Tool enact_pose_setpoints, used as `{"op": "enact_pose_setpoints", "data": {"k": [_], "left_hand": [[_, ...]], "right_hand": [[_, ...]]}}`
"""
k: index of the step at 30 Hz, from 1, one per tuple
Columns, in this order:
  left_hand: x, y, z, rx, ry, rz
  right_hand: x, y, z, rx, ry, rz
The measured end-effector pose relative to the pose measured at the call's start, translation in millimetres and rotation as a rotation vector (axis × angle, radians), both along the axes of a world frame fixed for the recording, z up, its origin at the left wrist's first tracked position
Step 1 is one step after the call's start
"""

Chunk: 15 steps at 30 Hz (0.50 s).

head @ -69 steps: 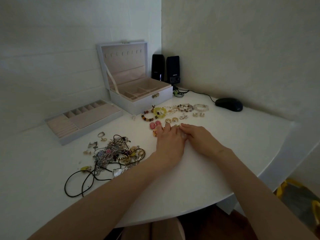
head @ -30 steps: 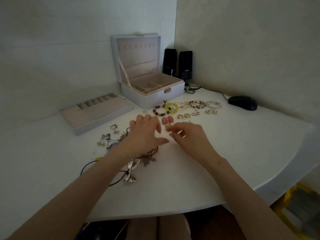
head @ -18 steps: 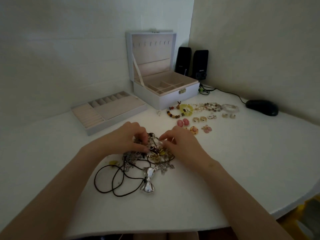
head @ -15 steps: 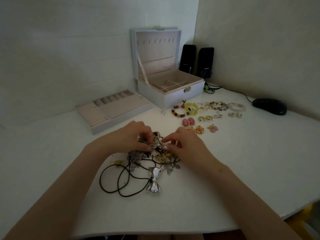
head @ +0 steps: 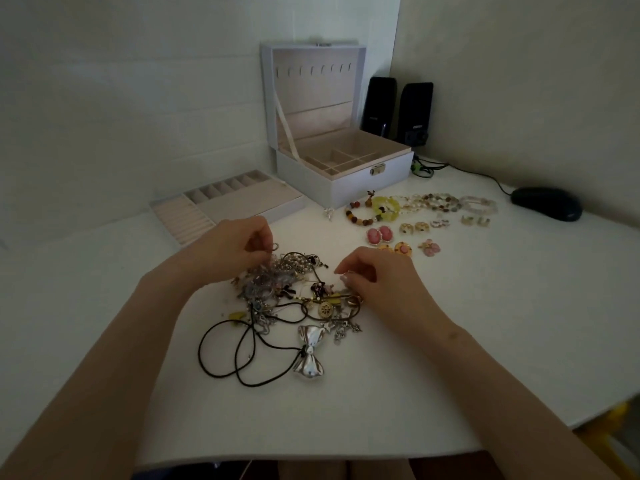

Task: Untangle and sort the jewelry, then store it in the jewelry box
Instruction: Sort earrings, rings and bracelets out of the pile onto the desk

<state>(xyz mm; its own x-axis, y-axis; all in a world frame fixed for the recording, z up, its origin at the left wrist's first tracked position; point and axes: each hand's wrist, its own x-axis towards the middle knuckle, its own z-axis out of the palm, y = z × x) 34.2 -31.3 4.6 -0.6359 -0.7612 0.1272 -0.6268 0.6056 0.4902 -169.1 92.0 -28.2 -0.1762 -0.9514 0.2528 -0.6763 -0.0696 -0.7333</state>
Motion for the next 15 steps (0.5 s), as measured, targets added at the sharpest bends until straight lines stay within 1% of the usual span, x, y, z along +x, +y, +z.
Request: {"op": "enact_pose_setpoints", "data": {"k": [3, 6, 8, 10, 12, 15], "left_hand": [[3.1, -2.9, -0.8, -0.009, -0.135, -0.017], [1.2, -0.6, -1.1, 0.01, -0.167, -0.058], [-1.7, 1.8, -1.1, -0.059, -0.145, -0.082], [-7.9, 6.7, -0.3, -0.139, -0.05, -0.115], [-16.6, 15.0, -0.3, -0.111, 0.026, -0.201], [-27.3, 24.9, -6.9, -0.041, -0.035, -0.316]], "right_hand": [[-0.1, -0.2, -0.6, 0.02, 0.04, 0.012], [1.2, -0.2, -0.7, 0.035, 0.094, 0.015], [2.3, -0.8, -1.2, 0.045, 0.123, 0.023], [3.7, -2.1, -1.9, 0.051, 0.164, 0.024], [4.9, -3.7, -2.3, 0.047, 0.187, 0.014], [5.8, -4.0, -2.1, 0.034, 0.182, 0.007]]}}
